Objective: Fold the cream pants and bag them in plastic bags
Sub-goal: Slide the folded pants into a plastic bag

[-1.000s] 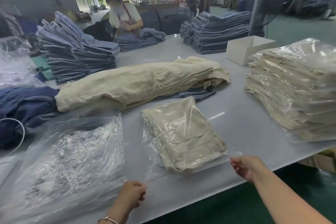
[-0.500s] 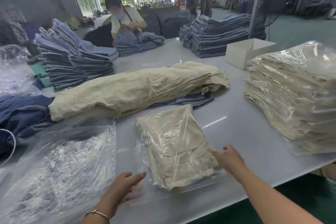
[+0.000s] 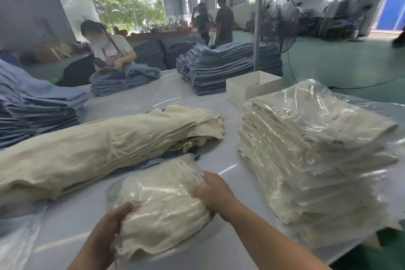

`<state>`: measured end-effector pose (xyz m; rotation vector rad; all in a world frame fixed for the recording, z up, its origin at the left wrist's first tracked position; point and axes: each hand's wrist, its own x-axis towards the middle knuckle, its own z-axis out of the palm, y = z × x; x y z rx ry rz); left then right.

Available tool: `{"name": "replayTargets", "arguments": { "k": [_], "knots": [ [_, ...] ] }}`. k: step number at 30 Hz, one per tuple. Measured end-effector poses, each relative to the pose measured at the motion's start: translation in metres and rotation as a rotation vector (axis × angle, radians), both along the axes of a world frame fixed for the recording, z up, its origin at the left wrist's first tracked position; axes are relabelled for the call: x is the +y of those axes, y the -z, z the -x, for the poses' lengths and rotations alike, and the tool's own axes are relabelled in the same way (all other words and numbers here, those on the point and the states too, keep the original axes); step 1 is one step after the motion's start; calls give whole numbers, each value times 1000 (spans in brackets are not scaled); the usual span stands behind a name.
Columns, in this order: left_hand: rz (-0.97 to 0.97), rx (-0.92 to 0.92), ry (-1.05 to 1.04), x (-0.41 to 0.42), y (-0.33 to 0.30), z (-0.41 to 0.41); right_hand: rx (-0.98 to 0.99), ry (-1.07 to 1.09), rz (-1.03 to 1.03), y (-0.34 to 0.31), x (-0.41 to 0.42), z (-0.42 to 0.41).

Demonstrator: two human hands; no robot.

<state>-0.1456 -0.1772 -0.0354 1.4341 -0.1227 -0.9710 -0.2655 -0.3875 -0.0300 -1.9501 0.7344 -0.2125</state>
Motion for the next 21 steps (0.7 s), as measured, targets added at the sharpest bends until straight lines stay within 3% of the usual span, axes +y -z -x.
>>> {"name": "replayTargets", "arguments": {
  "k": [3, 6, 10, 12, 14, 17, 21],
  "knots": [
    [215, -74, 97, -77, -54, 18, -101, 90, 356, -60, -68, 40],
    [394, -235, 95, -162, -95, 40, -236, 383, 683, -115, -132, 87],
    [545, -371, 185, -278, -128, 86, -423, 773, 976, -155, -217, 133],
    [531, -356, 189, -329, -130, 106, -383, 876, 1082, -161, -257, 148],
    [420, -346, 194, -370, -119, 123, -177, 931, 1104, -156, -291, 160],
    [174, -238, 302, -401, -89, 140, 152, 746, 1057, -128, -323, 172],
    [3, -428, 366, -412, -64, 141, 354, 246, 813, -87, -327, 166]
  ]
}}
